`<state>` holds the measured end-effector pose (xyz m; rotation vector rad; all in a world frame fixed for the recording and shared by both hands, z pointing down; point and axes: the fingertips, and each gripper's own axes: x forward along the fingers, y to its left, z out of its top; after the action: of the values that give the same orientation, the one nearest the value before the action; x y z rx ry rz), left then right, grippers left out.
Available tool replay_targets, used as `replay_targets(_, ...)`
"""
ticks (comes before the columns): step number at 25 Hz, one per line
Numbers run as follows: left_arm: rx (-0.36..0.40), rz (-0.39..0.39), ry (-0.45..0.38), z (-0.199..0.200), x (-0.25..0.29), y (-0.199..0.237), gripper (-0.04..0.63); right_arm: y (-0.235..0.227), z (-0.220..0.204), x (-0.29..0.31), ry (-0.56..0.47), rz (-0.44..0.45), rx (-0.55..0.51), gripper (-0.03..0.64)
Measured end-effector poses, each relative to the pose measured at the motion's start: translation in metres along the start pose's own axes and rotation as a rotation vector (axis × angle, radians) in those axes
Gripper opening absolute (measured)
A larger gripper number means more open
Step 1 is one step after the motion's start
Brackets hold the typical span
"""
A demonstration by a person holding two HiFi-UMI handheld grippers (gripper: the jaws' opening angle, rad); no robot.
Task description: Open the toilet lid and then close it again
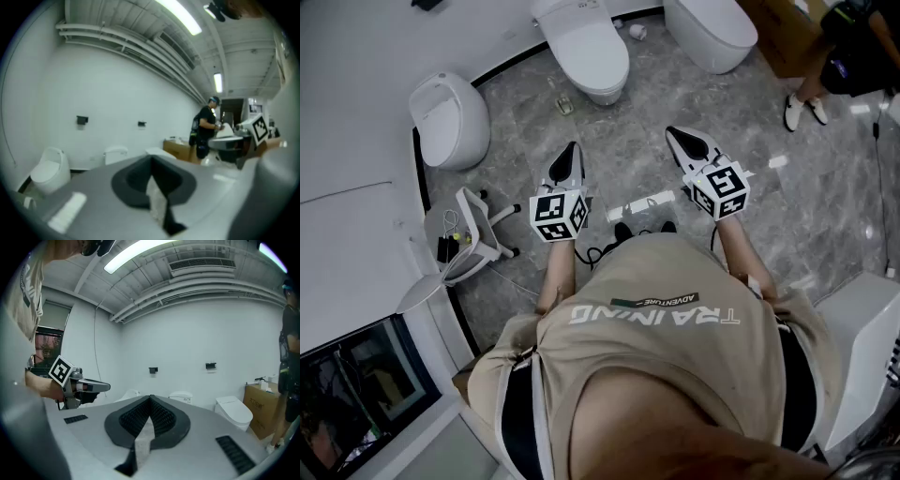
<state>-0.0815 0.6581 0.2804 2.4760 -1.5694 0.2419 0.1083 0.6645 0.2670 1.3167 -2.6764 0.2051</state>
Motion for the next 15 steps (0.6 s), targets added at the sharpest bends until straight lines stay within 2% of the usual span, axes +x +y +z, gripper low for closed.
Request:
replay_targets(6,0.008,-0.008,0.006,0.008,-0.001,0.015,0.003,0.005,0.009,0.016,-0.006,-0.005,0.006,0.009)
replay_targets(15,0.025,-0.077,0.019,0.003,0.014,0.042,0.003,0.014,0.002,0.051,-0.009,-0.055,0.028,0.009)
